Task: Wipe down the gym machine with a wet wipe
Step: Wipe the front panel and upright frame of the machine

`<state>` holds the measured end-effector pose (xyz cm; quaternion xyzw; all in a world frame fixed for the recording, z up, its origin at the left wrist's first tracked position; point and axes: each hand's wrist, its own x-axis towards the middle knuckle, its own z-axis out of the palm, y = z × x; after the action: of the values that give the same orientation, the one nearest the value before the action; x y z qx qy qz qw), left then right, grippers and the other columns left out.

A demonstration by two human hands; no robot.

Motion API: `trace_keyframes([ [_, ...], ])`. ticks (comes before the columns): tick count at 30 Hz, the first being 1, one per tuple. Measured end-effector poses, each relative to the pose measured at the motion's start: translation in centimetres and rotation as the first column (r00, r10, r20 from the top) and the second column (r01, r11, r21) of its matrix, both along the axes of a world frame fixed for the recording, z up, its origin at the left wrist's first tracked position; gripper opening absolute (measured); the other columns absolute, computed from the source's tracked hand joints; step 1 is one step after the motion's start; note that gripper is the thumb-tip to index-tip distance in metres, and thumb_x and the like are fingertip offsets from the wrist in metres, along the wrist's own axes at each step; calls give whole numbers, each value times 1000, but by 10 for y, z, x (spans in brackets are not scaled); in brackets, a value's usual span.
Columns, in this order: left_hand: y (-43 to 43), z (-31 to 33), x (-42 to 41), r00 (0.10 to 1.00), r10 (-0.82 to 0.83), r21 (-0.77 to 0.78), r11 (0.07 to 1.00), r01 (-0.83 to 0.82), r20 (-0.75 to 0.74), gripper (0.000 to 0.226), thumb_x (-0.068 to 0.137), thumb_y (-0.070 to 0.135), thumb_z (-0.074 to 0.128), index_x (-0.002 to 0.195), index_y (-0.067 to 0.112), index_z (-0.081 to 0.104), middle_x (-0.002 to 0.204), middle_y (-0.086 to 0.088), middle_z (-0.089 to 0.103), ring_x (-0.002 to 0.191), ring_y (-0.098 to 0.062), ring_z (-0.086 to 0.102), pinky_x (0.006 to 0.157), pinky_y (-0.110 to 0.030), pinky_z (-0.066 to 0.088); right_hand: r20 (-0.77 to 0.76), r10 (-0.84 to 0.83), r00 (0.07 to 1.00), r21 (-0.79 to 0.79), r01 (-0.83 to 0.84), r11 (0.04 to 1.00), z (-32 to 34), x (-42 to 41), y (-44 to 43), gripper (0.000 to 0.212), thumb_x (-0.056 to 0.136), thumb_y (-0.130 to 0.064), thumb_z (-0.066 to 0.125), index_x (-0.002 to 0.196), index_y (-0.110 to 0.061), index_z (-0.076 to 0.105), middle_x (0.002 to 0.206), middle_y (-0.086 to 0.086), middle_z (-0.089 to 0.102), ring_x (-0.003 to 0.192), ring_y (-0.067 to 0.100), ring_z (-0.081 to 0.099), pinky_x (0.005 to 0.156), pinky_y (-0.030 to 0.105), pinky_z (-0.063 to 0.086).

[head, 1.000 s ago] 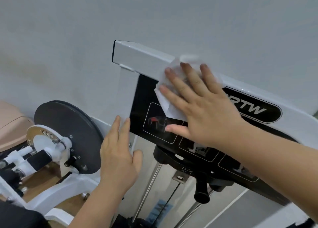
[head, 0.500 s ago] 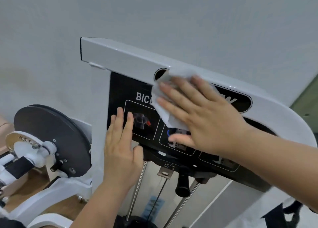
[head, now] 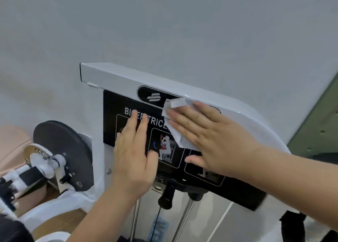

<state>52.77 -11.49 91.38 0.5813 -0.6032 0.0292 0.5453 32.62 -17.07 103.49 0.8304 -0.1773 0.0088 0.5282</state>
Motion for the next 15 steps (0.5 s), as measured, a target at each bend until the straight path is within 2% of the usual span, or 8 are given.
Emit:
trace_keyframes([
  [3, 1, 4, -23, 999, -48, -19, 999, 48, 4, 79, 88, 31, 35, 164, 18, 17, 172, 2, 6, 158, -9, 3, 125, -59, 17, -34, -80, 996, 87, 82, 993, -25, -26, 10, 102, 97, -75, 20, 160, -3, -18, 166, 21, -27, 153, 34, -30, 123, 51, -23],
  [6, 1, -5, -41, 999, -37, 30, 999, 37, 7, 79, 89, 35, 33, 164, 17, 15, 173, 5, 0, 158, -9, -1, 125, -58, 15, -278, -130, 952, 208, 192, 959, -57, -62, 19, 105, 98, -75, 17, 149, -2, -38, 153, 21, -50, 138, 37, -50, 108, 55, -40],
  [9, 5, -7, -62, 998, 59, 74, 996, -56, -33, 82, 86, 40, 30, 164, 18, 15, 172, 4, -1, 158, -11, -3, 126, -58, 10, -435, -127, 891, 149, 211, 966, -61, -85, 21, 104, 99, -75, 15, 146, -2, -42, 150, 19, -53, 134, 37, -52, 100, 58, -45],
  [11, 11, -4, -77, 988, 106, 88, 991, -96, -115, 82, 85, 42, 30, 163, 21, 16, 172, 3, 2, 158, -11, -1, 128, -53, 10, -361, -79, 929, 83, 117, 990, -42, -92, 14, 104, 98, -75, 17, 151, -4, -36, 154, 19, -48, 139, 35, -47, 105, 56, -42],
  [13, 14, -5, -91, 982, 117, 124, 987, -99, -149, 83, 84, 44, 30, 163, 23, 16, 172, 4, 2, 157, -9, 0, 129, -47, 9, -173, 36, 984, 36, -30, 999, -13, -91, 5, 104, 95, -77, 23, 160, -5, -14, 166, 19, -25, 153, 34, -26, 120, 52, -25],
  [14, 14, -7, -98, 983, 117, 150, 984, -96, -142, 84, 84, 45, 29, 164, 22, 15, 172, 4, 1, 157, -9, -1, 129, -45, 9, -100, 54, 993, 26, -51, 998, 0, -89, 4, 104, 93, -78, 24, 162, -6, -4, 169, 18, -14, 157, 34, -15, 124, 51, -17],
  [15, 13, -10, -104, 985, 116, 174, 980, -92, -128, 86, 83, 45, 29, 164, 21, 14, 172, 4, -1, 157, -9, -3, 129, -45, 8, -62, 28, 998, 29, -26, 999, 8, -88, 4, 104, 93, -80, 20, 162, -6, -2, 169, 20, -11, 158, 35, -13, 126, 51, -13],
])
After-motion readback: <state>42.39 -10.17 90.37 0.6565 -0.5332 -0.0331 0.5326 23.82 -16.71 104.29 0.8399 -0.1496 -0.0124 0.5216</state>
